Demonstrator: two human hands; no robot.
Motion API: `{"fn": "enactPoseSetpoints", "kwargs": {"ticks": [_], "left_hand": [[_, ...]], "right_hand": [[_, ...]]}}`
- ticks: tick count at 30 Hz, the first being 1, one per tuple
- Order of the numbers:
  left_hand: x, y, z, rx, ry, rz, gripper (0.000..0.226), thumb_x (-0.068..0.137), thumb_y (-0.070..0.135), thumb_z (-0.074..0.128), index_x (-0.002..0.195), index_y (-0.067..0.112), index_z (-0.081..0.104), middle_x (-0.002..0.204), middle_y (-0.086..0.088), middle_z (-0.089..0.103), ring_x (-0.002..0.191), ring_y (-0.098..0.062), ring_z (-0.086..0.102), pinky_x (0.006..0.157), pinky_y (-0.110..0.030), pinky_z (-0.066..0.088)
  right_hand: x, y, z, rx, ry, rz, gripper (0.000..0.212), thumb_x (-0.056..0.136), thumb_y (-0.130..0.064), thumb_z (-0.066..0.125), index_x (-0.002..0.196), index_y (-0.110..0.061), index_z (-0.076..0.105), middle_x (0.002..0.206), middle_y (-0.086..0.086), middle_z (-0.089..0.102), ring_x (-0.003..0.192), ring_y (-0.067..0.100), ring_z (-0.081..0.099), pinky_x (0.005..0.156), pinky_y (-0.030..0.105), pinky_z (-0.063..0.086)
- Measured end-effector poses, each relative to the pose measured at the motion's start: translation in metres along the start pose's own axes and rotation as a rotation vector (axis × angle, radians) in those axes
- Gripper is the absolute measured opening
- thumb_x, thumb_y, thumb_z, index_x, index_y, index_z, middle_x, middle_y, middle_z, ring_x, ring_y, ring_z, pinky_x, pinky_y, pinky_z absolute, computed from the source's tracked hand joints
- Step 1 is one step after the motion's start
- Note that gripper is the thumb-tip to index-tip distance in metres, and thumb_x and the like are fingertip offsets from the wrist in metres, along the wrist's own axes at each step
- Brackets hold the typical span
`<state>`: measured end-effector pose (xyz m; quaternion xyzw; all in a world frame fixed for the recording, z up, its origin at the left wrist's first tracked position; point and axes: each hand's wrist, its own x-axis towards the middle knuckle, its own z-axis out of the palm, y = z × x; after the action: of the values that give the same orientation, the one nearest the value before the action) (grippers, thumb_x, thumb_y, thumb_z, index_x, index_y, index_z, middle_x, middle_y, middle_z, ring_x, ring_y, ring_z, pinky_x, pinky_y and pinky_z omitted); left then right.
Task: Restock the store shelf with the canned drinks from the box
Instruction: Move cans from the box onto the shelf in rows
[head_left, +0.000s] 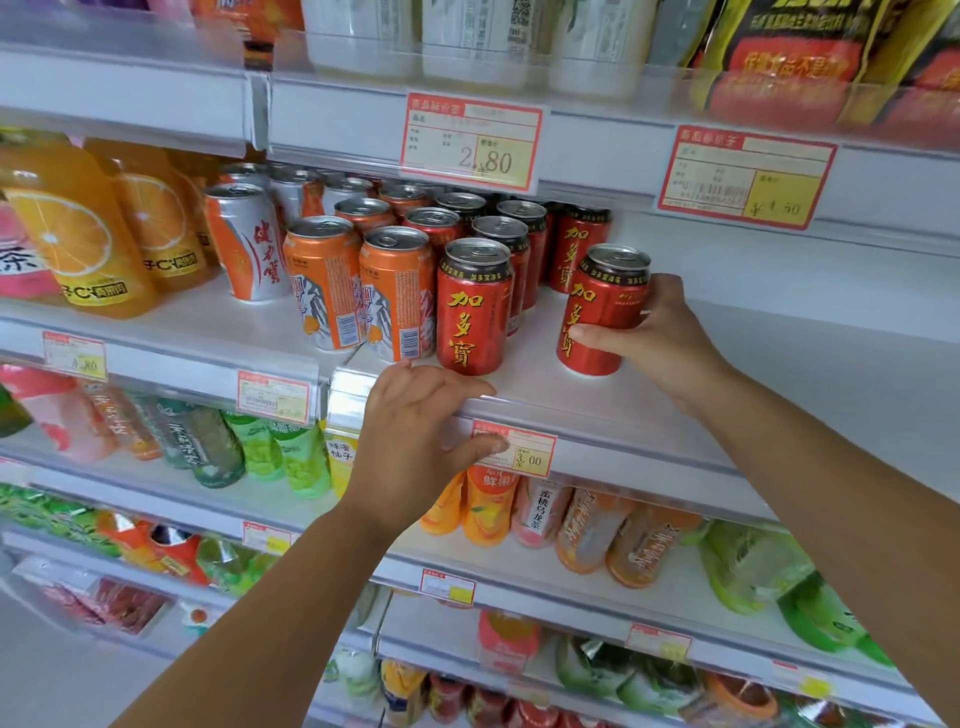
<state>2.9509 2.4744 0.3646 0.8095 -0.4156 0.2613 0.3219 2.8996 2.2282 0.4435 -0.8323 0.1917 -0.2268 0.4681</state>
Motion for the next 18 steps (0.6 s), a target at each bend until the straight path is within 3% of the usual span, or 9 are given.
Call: {"fn": "enactPoseSetpoints", "kwargs": {"ticks": [3,6,9,13,18], "left_hand": [[-0.001,0.000,0.001,-0.003,0.000,0.002,0.046,0.075,0.059,0.065,0.108,0.026,0.068,0.098,0.010,0.064,0.099,-0.015,0.055,0.097,-0.032,0.032],[-0.001,-0.001,0.002,-0.007,0.007,0.004,0.046,0.075,0.058,0.066,0.107,0.026,0.068,0.097,0.009,0.063,0.098,-0.015,0.054,0.096,-0.031,0.031],[-0.001,-0.001,0.003,-0.006,0.018,0.008,0.046,0.075,0.058,0.066,0.107,0.025,0.068,0.097,0.009,0.063,0.098,-0.015,0.053,0.095,-0.030,0.030],[-0.002,-0.001,0.002,-0.012,0.015,0.004,0.046,0.076,0.058,0.064,0.107,0.025,0.068,0.097,0.009,0.063,0.099,-0.015,0.053,0.095,-0.033,0.033],[-0.001,-0.001,0.001,-0.005,0.015,0.009,0.044,0.076,0.057,0.066,0.107,0.025,0.068,0.097,0.009,0.063,0.098,-0.017,0.056,0.094,-0.034,0.035]], "right_hand": [[0.015,-0.004,0.002,-0.005,-0.010,0.009,0.077,0.059,-0.027,0.089,0.122,-0.015,0.047,0.119,0.003,0.065,0.106,0.019,0.064,0.095,0.042,0.050],[0.027,-0.009,0.007,-0.008,-0.001,0.001,0.071,0.069,-0.018,0.085,0.128,-0.013,0.047,0.124,0.006,0.062,0.110,0.020,0.061,0.091,0.035,0.049],[0.038,-0.010,0.012,-0.048,0.022,-0.022,0.068,0.075,-0.021,0.081,0.134,-0.014,0.047,0.124,0.009,0.060,0.110,0.024,0.059,0.095,0.036,0.048],[0.051,-0.003,0.021,-0.054,0.080,-0.047,0.064,0.077,-0.020,0.079,0.132,-0.010,0.047,0.116,0.006,0.062,0.104,0.020,0.061,0.092,0.032,0.048],[0.060,0.004,0.029,-0.049,0.146,-0.052,0.055,0.080,-0.021,0.077,0.124,-0.009,0.046,0.117,0.008,0.064,0.105,0.023,0.063,0.095,0.037,0.049]]}}
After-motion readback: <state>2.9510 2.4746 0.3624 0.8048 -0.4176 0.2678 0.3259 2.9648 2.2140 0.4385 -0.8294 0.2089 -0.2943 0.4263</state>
